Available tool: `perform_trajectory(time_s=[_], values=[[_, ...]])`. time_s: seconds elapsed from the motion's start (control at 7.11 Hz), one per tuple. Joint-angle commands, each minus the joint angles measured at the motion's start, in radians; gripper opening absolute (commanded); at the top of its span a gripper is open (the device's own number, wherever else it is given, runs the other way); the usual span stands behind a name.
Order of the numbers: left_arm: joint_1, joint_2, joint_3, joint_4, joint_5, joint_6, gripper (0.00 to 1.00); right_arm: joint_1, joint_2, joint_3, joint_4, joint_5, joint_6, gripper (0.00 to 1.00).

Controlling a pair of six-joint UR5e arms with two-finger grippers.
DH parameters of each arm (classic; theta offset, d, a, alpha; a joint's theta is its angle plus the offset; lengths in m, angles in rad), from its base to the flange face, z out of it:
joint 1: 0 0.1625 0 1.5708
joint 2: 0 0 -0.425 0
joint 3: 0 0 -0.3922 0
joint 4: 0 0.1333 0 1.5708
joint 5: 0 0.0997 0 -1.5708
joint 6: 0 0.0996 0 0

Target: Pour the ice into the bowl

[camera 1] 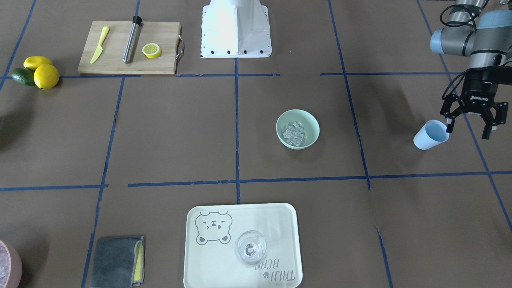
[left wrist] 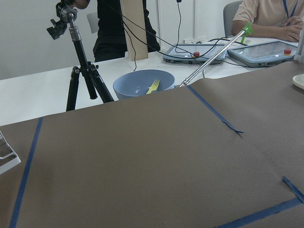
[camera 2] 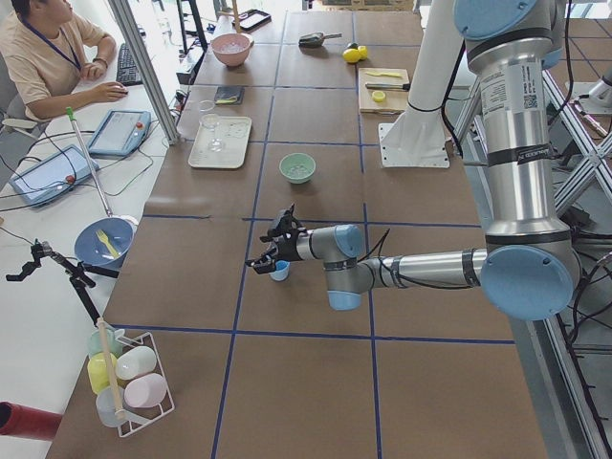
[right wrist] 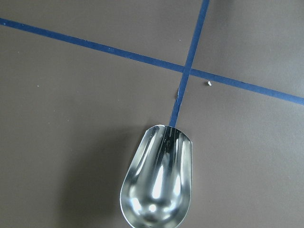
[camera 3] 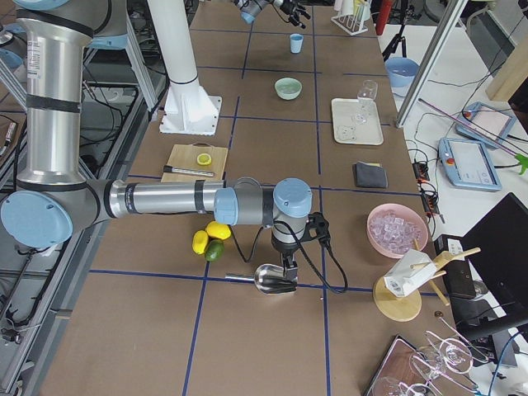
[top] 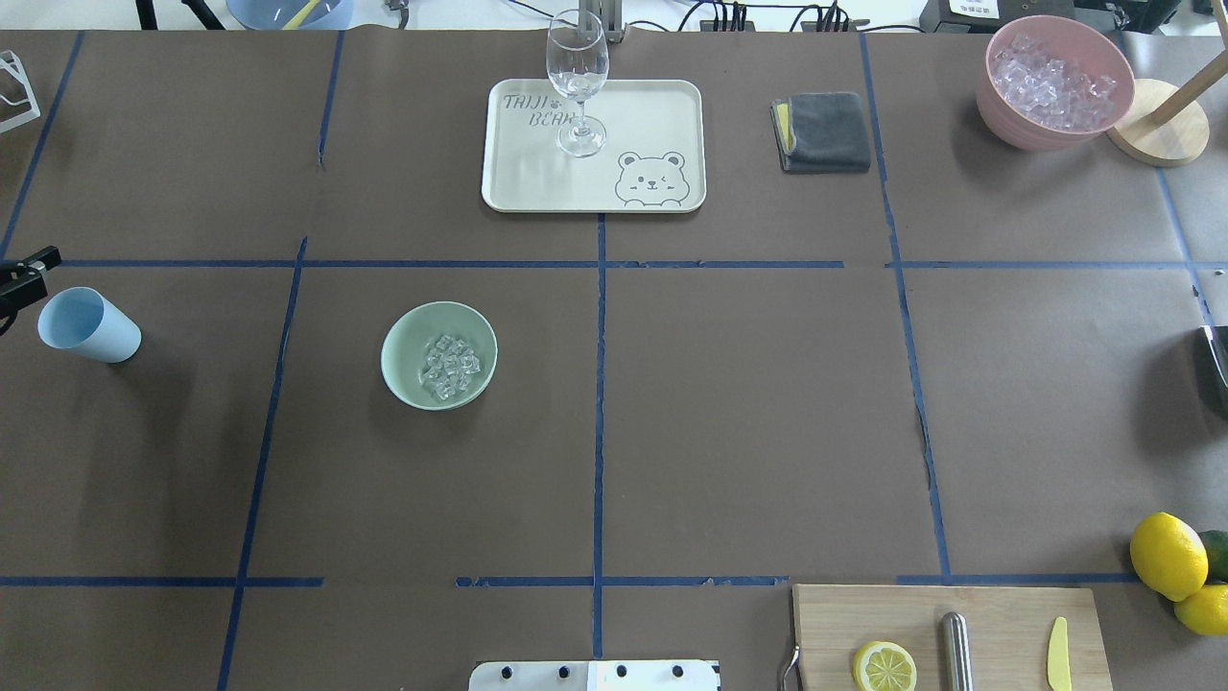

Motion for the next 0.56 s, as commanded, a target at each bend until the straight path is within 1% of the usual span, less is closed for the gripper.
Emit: perform_trajectory(time_s=[0.0,0.14,0.28,0.42], values=[[-0.091,-0.003,-0.018,0.039,-0.141,0.040,1.00,0.000,-0.003,0.006,0.000,0.000,0.000,1.00],[-0.177,-0.008,-0.050,0.121,-0.266,0.106,1.00,0.000,-0.004,0.016,0.000,-0.002,0.015,1.00],[-0.279,-0.017,-0.090,0.239,-0.392,0.181,1.00,0.000,-0.004,0.052,0.000,-0.008,0.125,1.00],[-0.366,-0.020,-0.125,0.369,-0.499,0.276,1.00,0.000,-0.006,0.065,0.000,-0.008,0.162,1.00]])
